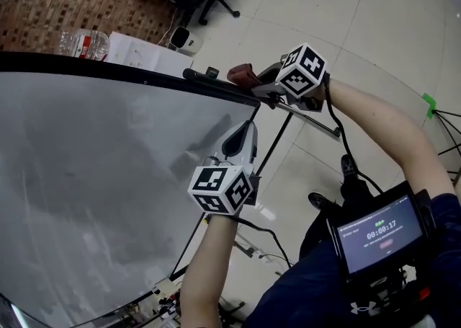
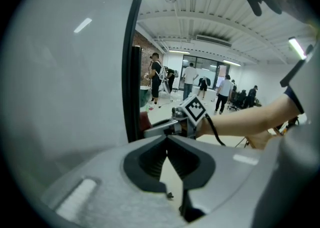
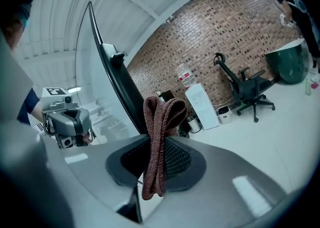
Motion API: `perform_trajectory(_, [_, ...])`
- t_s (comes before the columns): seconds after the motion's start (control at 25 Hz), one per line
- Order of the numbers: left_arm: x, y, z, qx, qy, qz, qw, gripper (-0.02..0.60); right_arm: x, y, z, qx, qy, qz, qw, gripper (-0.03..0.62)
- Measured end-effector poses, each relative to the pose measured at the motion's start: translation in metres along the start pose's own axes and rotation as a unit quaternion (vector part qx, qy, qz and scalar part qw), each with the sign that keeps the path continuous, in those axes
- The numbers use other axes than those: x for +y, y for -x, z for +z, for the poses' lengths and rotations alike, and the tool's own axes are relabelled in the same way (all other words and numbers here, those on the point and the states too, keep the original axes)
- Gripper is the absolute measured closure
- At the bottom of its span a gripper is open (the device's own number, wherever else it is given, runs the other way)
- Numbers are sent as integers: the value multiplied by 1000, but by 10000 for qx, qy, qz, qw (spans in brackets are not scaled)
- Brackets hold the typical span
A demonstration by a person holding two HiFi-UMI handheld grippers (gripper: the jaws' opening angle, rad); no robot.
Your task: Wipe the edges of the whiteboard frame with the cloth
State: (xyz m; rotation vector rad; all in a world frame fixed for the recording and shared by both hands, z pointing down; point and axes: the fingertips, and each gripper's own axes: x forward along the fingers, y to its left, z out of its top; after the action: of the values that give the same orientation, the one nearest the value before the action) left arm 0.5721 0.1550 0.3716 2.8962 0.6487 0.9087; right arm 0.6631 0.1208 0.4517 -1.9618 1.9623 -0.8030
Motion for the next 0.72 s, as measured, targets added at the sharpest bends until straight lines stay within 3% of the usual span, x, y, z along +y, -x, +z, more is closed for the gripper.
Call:
perform_trajectory(0.24, [2,-12,-29,157,344,7,9993,577,-4,8,-12,-259,-413,27,9988,534])
perform_trajectory(0.4, [0,-19,-53,211,546,-63,9983,577,-16,20,-38,-193,-635,-217,9976,534])
perform_trajectory(0.52, [4,-29,-67,163,732,-121,9971,577,-34,23,-60,35,-610,-492,9969,534])
perform_trajectory(0.72, [9,-36,-83,252,806,-110,9964,578,-30,3,-64,28,-376,-216,9991,534])
